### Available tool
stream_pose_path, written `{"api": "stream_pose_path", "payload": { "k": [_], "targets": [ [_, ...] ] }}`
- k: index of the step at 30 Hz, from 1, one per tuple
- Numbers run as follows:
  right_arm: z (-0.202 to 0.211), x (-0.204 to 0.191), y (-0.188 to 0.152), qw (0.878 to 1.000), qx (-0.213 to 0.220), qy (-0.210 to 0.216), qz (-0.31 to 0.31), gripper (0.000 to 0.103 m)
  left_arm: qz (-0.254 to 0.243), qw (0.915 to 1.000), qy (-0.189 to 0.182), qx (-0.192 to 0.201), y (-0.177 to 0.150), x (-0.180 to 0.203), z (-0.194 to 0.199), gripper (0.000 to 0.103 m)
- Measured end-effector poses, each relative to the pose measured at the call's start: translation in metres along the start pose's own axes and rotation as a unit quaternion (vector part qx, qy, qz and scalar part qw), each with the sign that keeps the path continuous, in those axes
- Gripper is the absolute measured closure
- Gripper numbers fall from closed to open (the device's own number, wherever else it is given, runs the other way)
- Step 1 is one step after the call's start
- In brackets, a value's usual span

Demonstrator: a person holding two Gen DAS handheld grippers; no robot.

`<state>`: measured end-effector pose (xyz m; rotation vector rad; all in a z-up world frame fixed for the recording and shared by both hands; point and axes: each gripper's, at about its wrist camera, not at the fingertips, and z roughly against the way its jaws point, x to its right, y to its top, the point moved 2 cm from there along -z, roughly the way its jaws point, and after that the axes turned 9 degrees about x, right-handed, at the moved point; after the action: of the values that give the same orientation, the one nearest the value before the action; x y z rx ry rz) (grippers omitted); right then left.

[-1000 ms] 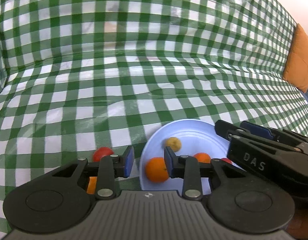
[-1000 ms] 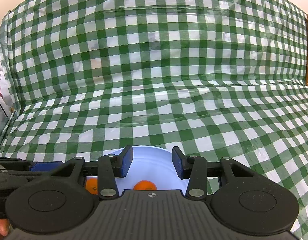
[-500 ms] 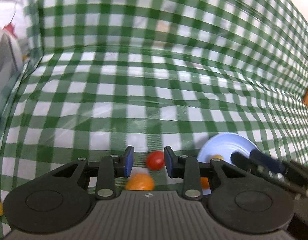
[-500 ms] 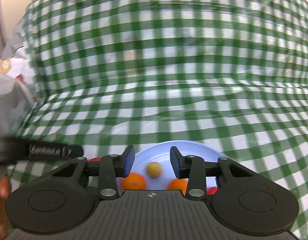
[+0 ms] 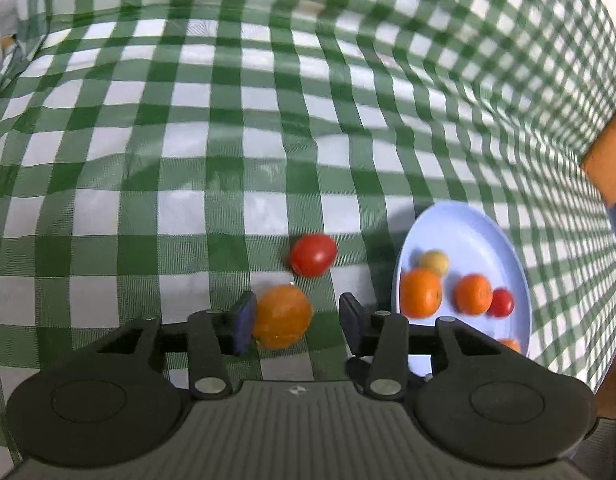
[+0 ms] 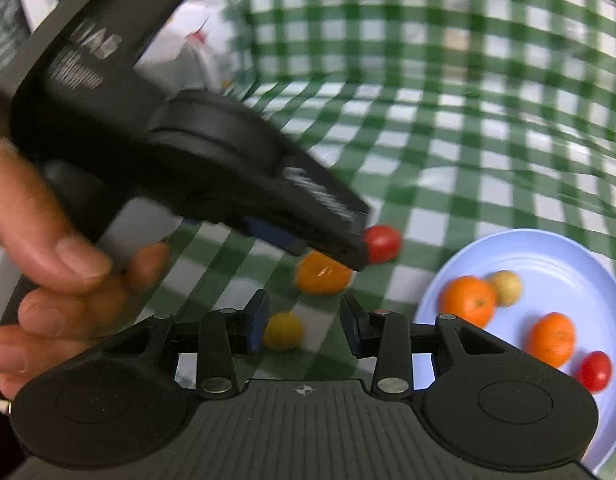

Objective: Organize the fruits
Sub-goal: 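Grasp another orange with the left tool while the right tool grasps a yellow cherry tomato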

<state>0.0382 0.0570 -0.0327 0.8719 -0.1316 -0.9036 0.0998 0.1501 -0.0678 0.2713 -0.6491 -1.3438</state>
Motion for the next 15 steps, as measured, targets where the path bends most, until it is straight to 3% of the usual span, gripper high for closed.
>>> {"api": "stream_pose_path", "payload": {
  "k": [5, 10, 13, 15],
  "targets": [
    [-0.014, -0.009, -0.006, 1.000, -0.018, 0.008, 0.012, 0.062, -0.006, 0.9999, 0.008, -0.014, -0.007, -0.005, -0.007, 0.053],
    [-0.026, -0.014, -0.008, 0.999, -0.028, 0.012, 0.017, 0.062, -0.006, 0.9997, 0.021, -0.011, -0.007, -0.009, -0.008, 0.067],
    [-0.035, -0.017, -0.005, 0.999, -0.034, 0.015, 0.032, 0.073, 0.001, 0.9993, 0.037, 0.005, -0.001, -0.014, -0.001, 0.067],
    [-0.034, -0.016, -0.003, 0.999, -0.027, 0.010, 0.032, 0.073, -0.002, 0.9985, 0.054, 0.013, 0.002, -0.017, 0.001, 0.067]
  ]
}}
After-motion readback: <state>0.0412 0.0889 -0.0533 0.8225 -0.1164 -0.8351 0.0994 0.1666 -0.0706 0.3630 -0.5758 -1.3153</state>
